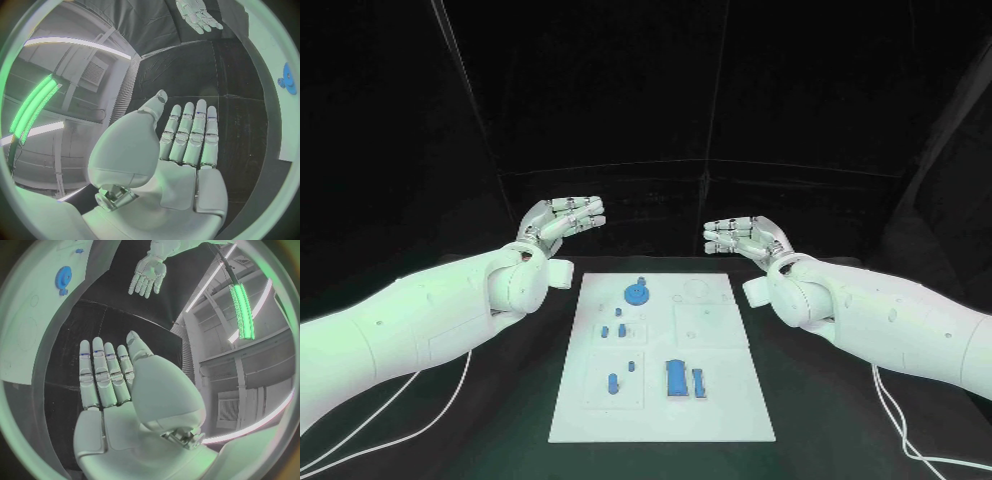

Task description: Assemble the parts on the task board

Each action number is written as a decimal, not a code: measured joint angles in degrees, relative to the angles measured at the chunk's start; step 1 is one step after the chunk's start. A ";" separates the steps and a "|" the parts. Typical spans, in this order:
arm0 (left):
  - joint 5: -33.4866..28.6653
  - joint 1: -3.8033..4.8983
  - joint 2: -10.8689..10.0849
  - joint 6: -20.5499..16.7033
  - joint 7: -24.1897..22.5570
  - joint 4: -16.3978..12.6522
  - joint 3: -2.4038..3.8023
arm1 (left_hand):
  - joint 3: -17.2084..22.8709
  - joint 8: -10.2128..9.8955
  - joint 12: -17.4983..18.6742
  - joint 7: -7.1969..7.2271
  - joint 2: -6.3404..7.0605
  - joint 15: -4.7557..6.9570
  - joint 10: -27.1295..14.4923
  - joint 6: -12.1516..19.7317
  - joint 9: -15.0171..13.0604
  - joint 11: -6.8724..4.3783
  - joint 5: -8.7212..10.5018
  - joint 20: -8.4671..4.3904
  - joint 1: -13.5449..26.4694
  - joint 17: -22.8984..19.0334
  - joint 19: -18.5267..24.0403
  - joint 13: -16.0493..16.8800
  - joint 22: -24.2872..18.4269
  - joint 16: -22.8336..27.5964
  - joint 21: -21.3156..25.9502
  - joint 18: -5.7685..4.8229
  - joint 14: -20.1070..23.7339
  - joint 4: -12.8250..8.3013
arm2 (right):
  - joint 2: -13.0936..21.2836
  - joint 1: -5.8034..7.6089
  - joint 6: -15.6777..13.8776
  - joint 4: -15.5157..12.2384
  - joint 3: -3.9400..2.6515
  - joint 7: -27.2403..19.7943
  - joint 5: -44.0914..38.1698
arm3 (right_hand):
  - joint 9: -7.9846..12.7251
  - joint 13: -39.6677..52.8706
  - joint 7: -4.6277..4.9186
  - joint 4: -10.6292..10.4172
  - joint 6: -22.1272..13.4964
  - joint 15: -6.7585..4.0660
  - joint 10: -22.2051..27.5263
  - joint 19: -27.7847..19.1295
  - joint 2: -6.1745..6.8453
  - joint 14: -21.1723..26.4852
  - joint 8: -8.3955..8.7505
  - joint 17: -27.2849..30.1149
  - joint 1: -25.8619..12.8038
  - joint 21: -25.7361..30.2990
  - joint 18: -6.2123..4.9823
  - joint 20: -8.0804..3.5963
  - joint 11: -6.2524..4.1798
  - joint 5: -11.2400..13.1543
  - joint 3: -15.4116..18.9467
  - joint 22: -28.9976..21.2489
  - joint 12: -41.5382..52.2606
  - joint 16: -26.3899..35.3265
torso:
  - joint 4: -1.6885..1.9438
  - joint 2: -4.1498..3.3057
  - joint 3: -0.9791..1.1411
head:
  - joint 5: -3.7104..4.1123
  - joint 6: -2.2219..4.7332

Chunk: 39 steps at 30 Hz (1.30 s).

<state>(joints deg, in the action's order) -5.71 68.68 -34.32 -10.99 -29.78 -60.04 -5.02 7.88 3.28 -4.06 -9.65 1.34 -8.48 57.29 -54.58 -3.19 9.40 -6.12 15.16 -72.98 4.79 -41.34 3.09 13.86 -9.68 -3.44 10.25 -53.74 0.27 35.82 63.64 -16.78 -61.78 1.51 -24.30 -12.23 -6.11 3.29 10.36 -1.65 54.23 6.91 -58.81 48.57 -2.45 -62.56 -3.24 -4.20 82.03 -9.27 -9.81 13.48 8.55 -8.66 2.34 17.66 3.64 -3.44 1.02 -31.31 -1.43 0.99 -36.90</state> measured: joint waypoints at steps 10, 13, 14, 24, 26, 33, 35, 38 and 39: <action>0.28 -1.70 -2.14 -2.62 0.22 -5.59 0.96 | -2.75 -2.55 3.02 3.15 -1.08 2.81 -18.84 17.95 2.52 -3.10 4.34 -4.94 24.06 -3.80 13.58 -2.46 -4.56 3.19 2.66 -2.30 17.67 -0.24 | 2.23 -0.91 -2.58 -6.25 -0.29 0.01 0.88 | 4.13 -2.61 -3.28 1.45 -17.55 -3.68 19.04 -15.76 1.93 20.27 2.51 3.33 -26.56 3.01 2.28 -4.33 -2.75 2.83 -1.48 -5.74 -2.77 2.66 | -0.58 0.06 0.80 | -0.75 1.90; 0.62 -2.81 -3.51 -5.29 0.24 -9.58 1.69 | -4.68 -2.62 3.39 3.96 -1.19 4.49 -23.61 22.50 2.80 -3.94 4.98 -6.22 30.14 -4.21 17.03 -2.72 -5.72 4.01 2.80 -3.19 22.16 -0.20 | 3.63 -1.48 -5.22 -10.68 -0.54 -0.33 1.91 | 4.93 -2.87 -4.14 1.47 -22.07 -5.00 23.89 -19.80 2.13 25.47 2.59 3.69 -33.36 3.80 2.79 -5.45 -4.16 4.21 -1.81 -7.20 -2.99 2.83 | -0.80 0.10 1.13 | -0.92 2.35; 0.86 -3.52 -4.39 -7.15 0.26 -12.00 2.12 | -5.32 -2.82 3.39 4.40 -1.23 5.25 -25.41 24.23 2.88 -4.72 5.11 -6.73 32.45 -4.33 18.33 -2.80 -6.16 4.43 2.97 -3.19 23.86 -0.21 | 4.47 -1.80 -7.02 -13.36 -0.68 -0.60 2.67 | 5.20 -2.98 -4.51 1.47 -23.93 -5.41 25.95 -21.47 2.21 27.60 2.61 3.79 -36.18 4.56 3.18 -5.93 -4.99 5.09 -1.81 -7.80 -2.99 2.95 | -0.87 0.10 1.22 | -0.97 2.44; 2.86 -7.49 -9.02 -21.30 0.33 -25.73 4.31 | -6.99 -3.04 3.66 8.47 -1.32 7.80 -35.80 34.10 3.04 -8.40 5.68 -9.46 45.64 -4.64 25.84 -2.97 -9.20 8.48 3.13 -5.57 33.59 -0.25 | 8.23 -3.35 -19.21 -25.91 -1.33 -2.79 8.16 | 5.88 -3.17 -8.72 1.62 -33.65 -6.61 36.50 -30.12 2.39 38.80 2.87 4.06 -50.88 8.18 4.06 -9.08 -7.77 7.68 -1.96 -10.97 -3.23 3.17 | -1.01 0.13 1.41 | -0.99 2.53; 3.23 -7.94 -9.56 -23.66 0.34 -27.28 4.54 | -7.25 -3.05 3.66 8.80 -1.33 7.97 -37.59 35.84 3.07 -8.70 5.68 -10.42 47.93 -4.68 27.08 -2.99 -10.48 8.70 3.21 -7.18 35.26 -0.27 | 8.58 -3.50 -21.06 -27.04 -1.39 -3.17 9.03 | 5.94 -3.19 -9.24 1.62 -35.42 -6.69 38.42 -31.57 2.41 40.90 2.87 4.06 -53.58 8.46 5.49 -10.52 -8.04 7.96 -1.96 -11.54 -3.23 3.17 | -1.01 0.13 1.41 | -0.99 2.53; 4.23 -8.61 -10.35 -29.65 0.36 -29.73 4.89 | -7.56 -3.05 3.66 9.42 -1.35 8.33 -42.70 40.65 3.12 -9.18 5.90 -13.80 54.37 -4.69 30.56 -3.03 -12.83 9.28 3.21 -8.93 40.02 -0.28 | 8.85 -3.58 -24.84 -28.00 -1.44 -4.06 10.95 | 6.00 -3.21 -10.00 1.62 -40.03 -6.84 43.40 -35.80 2.43 46.16 2.87 4.13 -60.53 8.89 7.65 -12.48 -8.35 8.29 -1.96 -14.64 -3.43 3.17 | -1.02 0.13 1.42 | -0.99 2.53; 4.40 -8.61 -10.36 -30.49 0.36 -29.77 4.91 | -7.56 -3.05 3.66 9.48 -1.35 8.37 -43.83 41.79 3.12 -9.28 5.90 -14.21 55.84 -4.69 31.45 -3.02 -13.14 9.29 3.21 -9.04 41.16 -0.28 | 8.86 -3.58 -25.38 -28.01 -1.44 -4.21 11.28 | 6.00 -3.21 -10.10 1.62 -41.14 -6.90 44.57 -36.73 2.44 47.44 2.87 4.13 -62.19 8.89 8.24 -12.78 -8.43 8.29 -1.96 -15.49 -3.43 3.17 | -1.02 0.13 1.43 | -0.99 2.53; 4.54 -8.61 -10.36 -31.20 0.37 -29.78 4.92 | -7.56 -3.05 3.66 9.49 -1.34 8.39 -45.47 43.28 3.12 -9.29 5.91 -14.63 57.89 -4.69 32.60 -3.02 -13.43 9.29 3.21 -9.04 42.63 -0.28 | 8.86 -3.58 -25.87 -28.01 -1.44 -4.35 11.61 | 6.00 -3.21 -10.17 1.62 -42.65 -6.91 46.19 -38.11 2.44 49.13 2.87 4.13 -64.46 8.89 8.55 -13.04 -8.44 8.29 -1.96 -16.34 -3.43 3.17 | -1.03 0.13 1.43 | -0.99 2.53; 4.60 -8.61 -10.36 -31.45 0.37 -29.79 4.92 | -7.56 -3.05 3.66 9.56 -1.36 8.43 -45.88 43.75 3.12 -9.31 5.91 -14.74 58.47 -4.69 32.93 -3.02 -13.49 9.29 3.21 -9.04 43.08 -0.28 | 8.86 -3.58 -26.04 -28.02 -1.44 -4.40 11.71 | 6.00 -3.21 -10.21 1.62 -43.10 -6.90 46.68 -38.46 2.44 49.71 2.87 4.13 -65.12 8.89 8.54 -13.11 -8.53 8.29 -1.96 -16.53 -3.43 3.17 | -1.03 0.13 1.43 | -0.99 2.53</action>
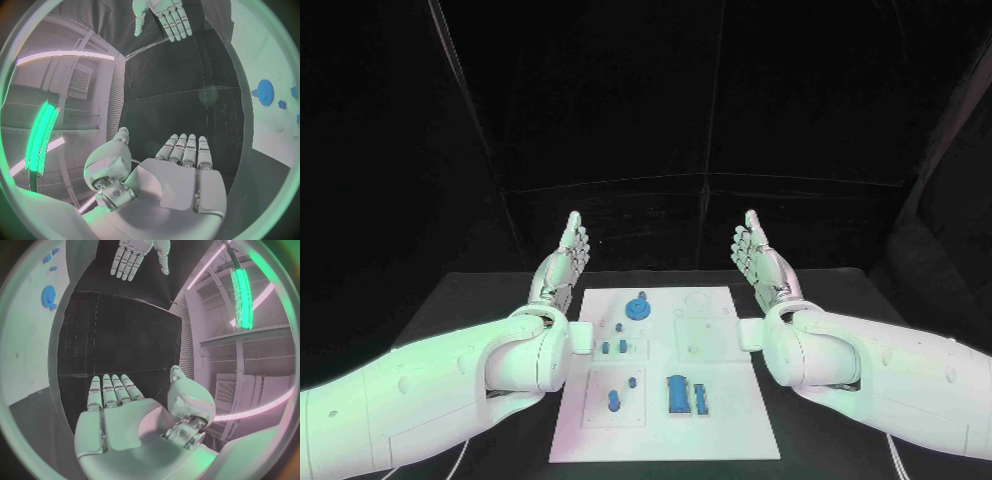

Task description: Assemble the parts on the task board

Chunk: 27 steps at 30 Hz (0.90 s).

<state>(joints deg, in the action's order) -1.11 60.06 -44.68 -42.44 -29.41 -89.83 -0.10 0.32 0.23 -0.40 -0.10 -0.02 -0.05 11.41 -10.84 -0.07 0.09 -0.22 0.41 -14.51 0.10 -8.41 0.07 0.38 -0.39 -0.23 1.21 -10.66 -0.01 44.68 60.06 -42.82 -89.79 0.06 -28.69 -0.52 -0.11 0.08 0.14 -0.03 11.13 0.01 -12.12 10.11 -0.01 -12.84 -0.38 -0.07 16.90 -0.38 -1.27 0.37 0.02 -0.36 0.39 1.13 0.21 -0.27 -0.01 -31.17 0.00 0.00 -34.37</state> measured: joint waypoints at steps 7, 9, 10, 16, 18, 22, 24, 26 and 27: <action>0.18 0.00 0.00 -0.85 0.01 -0.01 0.00 | 0.00 0.00 0.20 0.04 0.02 0.03 -2.93 2.70 -0.01 -0.09 0.00 -0.31 3.64 -0.05 1.94 0.01 -0.21 0.00 0.00 0.00 2.69 0.00 | 0.00 0.00 -0.57 -0.01 0.00 -0.16 0.36 | 0.06 0.01 -0.09 0.00 -2.86 -0.02 3.17 -2.48 0.01 3.27 0.00 -0.01 -4.35 0.00 -0.01 -0.18 0.07 0.00 0.00 -0.80 0.00 0.00 | -0.01 0.00 0.00 | 0.00 0.00; 0.22 0.00 0.00 -0.99 0.01 -0.02 0.00 | 0.00 0.00 0.21 0.11 0.00 0.04 -3.57 3.17 -0.01 -0.09 0.00 -0.30 4.56 -0.05 2.44 0.01 -0.25 0.00 0.00 0.01 3.08 0.00 | 0.00 0.00 -0.68 -0.01 0.00 -0.20 0.44 | 0.06 0.01 -0.19 0.00 -3.48 -0.11 3.70 -3.08 0.00 3.97 0.00 -0.01 -5.33 0.00 -0.01 -0.38 0.03 0.00 0.00 -0.89 0.00 0.00 | -0.01 0.00 0.00 | 0.00 0.00; 0.24 0.00 0.00 -1.05 0.01 -0.02 0.00 | 0.00 0.00 0.21 0.10 0.01 0.04 -3.90 3.59 -0.01 -0.14 0.00 -0.38 4.93 -0.05 2.58 0.01 -0.27 0.00 0.00 0.01 3.53 0.00 | 0.00 0.00 -0.71 -0.01 0.00 -0.21 0.47 | 0.05 0.01 -0.01 0.00 -3.68 -0.07 4.09 -3.39 -0.02 4.37 0.00 -0.01 -5.82 0.00 0.05 -0.29 -0.01 0.00 0.00 -0.89 0.00 0.00 | 0.00 0.00 0.01 | 0.00 0.00; 0.29 0.00 0.00 -1.27 0.02 -0.02 0.01 | 0.00 0.00 0.22 0.09 0.21 0.06 -5.40 4.83 -0.02 -0.08 0.00 -0.36 6.71 -0.05 5.68 0.02 -0.28 0.00 0.00 -0.49 4.73 0.00 | 0.00 0.00 -0.86 -0.02 -0.01 -0.26 0.57 | 0.05 0.02 -0.14 0.00 -6.12 0.01 6.82 -6.79 0.08 7.33 -0.01 -0.01 -9.58 0.00 0.88 -0.34 -0.06 0.00 0.00 -1.04 0.00 0.00 | 0.00 0.00 0.01 | 0.00 0.00; 0.31 0.00 0.00 -1.31 0.03 -0.03 0.01 | 0.00 0.01 0.22 0.07 0.01 0.09 -8.65 8.88 -0.02 -0.06 0.00 -0.40 8.67 -0.05 7.69 0.02 -0.28 0.00 0.00 -0.88 8.76 0.00 | 0.00 0.00 -0.90 -0.03 -0.01 -0.28 0.60 | 0.05 0.02 -0.13 0.00 -10.30 0.00 11.27 -9.56 0.04 11.52 -0.01 -0.01 -11.93 0.00 0.88 -0.39 -0.03 0.00 0.00 -1.07 0.00 -0.01 | 0.00 0.00 0.00 | 0.00 0.00; 0.32 0.00 -0.01 -1.39 0.03 -0.02 0.01 | 0.01 0.01 0.22 0.11 0.04 0.04 -11.11 10.54 -0.02 -0.08 0.00 -0.47 14.11 -0.04 8.16 0.02 -0.32 0.00 0.00 -0.89 10.45 0.00 | 0.00 0.00 -0.94 -0.03 -0.01 -0.29 0.65 | 0.05 -0.01 -0.11 0.00 -10.92 -0.02 11.83 -9.80 0.00 12.64 -0.01 -0.01 -16.47 0.00 0.87 -0.39 -0.02 0.00 0.00 -1.08 0.00 -0.01 | 0.00 0.00 0.01 | 0.00 0.00; 0.32 0.00 -0.01 -1.41 0.03 -0.02 0.01 | 0.00 0.01 0.22 0.11 0.08 0.04 -11.11 10.54 -0.03 -0.08 0.00 -0.48 14.15 -0.04 8.16 0.01 -0.33 0.00 0.00 -0.88 10.45 0.00 | 0.00 0.00 -0.96 -0.03 -0.01 -0.29 0.67 | 0.05 -0.02 -0.11 0.00 -10.92 -0.02 11.83 -9.80 0.00 12.64 -0.01 -0.02 -16.60 0.00 0.88 -0.39 -0.02 0.00 0.00 -1.07 0.00 -0.01 | 0.00 0.00 0.01 | 0.00 0.00; 0.32 0.00 -0.01 -1.42 0.03 -0.02 0.01 | 0.00 0.01 0.22 0.11 0.07 0.04 -11.11 10.54 -0.03 -0.08 0.00 -0.48 14.15 -0.04 8.16 0.00 -0.33 0.00 0.00 -0.88 10.44 0.00 | 0.00 0.00 -0.97 -0.03 -0.01 -0.30 0.68 | 0.04 -0.03 -0.11 0.00 -10.92 -0.02 11.83 -9.80 0.00 12.64 -0.01 -0.02 -16.60 0.00 0.87 -0.39 -0.02 0.00 0.00 -1.07 0.00 -0.01 | 0.00 0.00 0.00 | 0.00 0.00; 0.33 0.00 -0.01 -1.43 0.03 -0.02 0.01 | 0.01 0.01 0.22 0.11 0.07 0.04 -11.11 10.54 -0.03 -0.08 0.00 -0.48 14.15 -0.04 8.16 -0.01 -0.33 0.00 0.00 -0.88 10.44 0.00 | 0.00 0.00 -0.97 -0.03 -0.01 -0.31 0.68 | 0.04 -0.02 -0.11 0.00 -10.93 -0.02 11.83 -9.80 0.00 12.64 -0.01 -0.02 -16.60 0.00 0.87 -0.39 -0.02 0.00 0.00 -1.07 0.00 -0.01 | 0.00 0.00 0.00 | 0.00 0.00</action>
<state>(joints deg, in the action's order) -0.78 60.06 -44.69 -43.87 -29.38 -89.85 -0.09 0.32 0.24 -0.19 0.01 0.06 -0.01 0.30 -0.30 -0.09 0.00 -0.22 -0.06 -0.36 0.06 -0.24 0.07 0.05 -0.40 -0.23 0.32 -0.22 -0.01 44.68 60.05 -43.79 -89.82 0.06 -29.00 0.16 -0.07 0.05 0.03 -0.03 0.20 -0.01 -0.29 0.31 -0.01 -0.21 -0.38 -0.09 0.31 -0.38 -0.40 -0.02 0.00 -0.37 0.39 0.05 0.21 -0.28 -0.01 -31.17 0.00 0.00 -34.37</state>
